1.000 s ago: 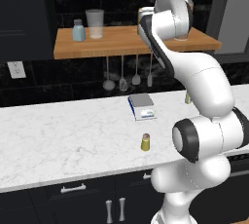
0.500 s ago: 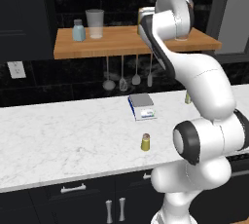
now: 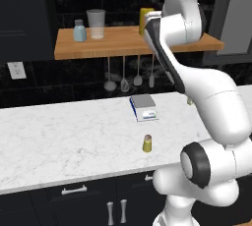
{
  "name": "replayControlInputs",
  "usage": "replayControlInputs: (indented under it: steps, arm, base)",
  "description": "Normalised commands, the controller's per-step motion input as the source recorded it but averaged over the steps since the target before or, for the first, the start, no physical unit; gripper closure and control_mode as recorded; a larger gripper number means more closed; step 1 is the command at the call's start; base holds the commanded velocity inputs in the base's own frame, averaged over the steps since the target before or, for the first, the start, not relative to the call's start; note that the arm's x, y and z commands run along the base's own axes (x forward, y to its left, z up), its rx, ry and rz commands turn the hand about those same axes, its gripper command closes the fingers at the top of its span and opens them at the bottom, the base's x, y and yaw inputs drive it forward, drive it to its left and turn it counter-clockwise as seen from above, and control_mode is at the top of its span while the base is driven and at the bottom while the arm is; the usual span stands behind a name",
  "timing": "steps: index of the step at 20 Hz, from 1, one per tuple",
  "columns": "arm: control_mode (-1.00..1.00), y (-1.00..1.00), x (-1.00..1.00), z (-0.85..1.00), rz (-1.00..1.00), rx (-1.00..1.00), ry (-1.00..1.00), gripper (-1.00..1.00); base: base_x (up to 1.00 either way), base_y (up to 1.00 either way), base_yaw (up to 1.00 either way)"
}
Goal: Put the shaker and condiment bottle from the counter next to their counterparts in the cabinet.
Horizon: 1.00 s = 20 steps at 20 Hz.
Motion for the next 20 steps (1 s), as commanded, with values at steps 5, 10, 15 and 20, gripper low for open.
replayControlInputs:
  steps: [5,10,15,20]
  arm:
    - [-1.0,0.19,-1.0,-0.38,-0.01,0.0,0.0,-1.0]
    - [-1.0,0.28,-0.93,-0.44,-0.06,0.0,0.01,-1.0]
    - [-1.0,0.56,-0.51,-0.51,-0.22,0.0,0.0,-1.0]
    - [-1.0,0.67,-0.07,-0.38,-0.44,0.0,0.0,-1.0]
  base:
    - [0.0,0.0,0.0]
    - [0.0,0.0,0.0]
    - [0.0,0.0,0.0]
    - [0.0,0.0,0.0]
